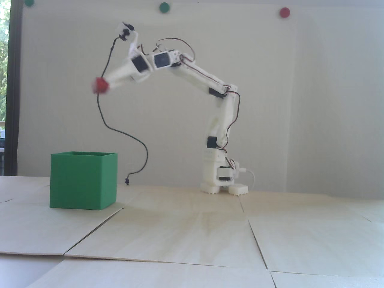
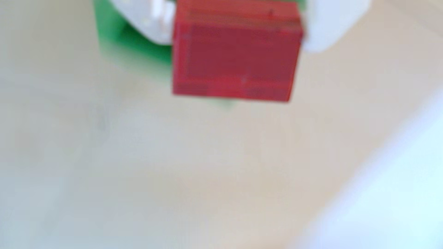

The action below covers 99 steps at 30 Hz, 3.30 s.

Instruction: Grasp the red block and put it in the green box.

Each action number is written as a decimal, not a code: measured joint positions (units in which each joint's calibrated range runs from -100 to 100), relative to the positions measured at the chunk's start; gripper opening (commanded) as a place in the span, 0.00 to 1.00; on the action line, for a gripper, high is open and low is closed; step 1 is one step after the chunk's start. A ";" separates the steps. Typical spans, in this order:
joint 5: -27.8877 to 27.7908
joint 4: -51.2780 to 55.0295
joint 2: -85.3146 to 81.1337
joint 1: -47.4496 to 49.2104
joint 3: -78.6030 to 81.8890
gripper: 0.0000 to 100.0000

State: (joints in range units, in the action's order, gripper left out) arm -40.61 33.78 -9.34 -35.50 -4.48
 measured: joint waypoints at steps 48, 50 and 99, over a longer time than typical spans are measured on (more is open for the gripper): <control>-12.12 3.74 -62.35 41.50 93.82 0.02; -14.49 4.99 -66.50 41.57 100.09 0.02; -16.85 41.43 -87.92 43.94 101.25 0.02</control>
State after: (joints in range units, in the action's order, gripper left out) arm -57.46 75.21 -97.26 8.44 96.78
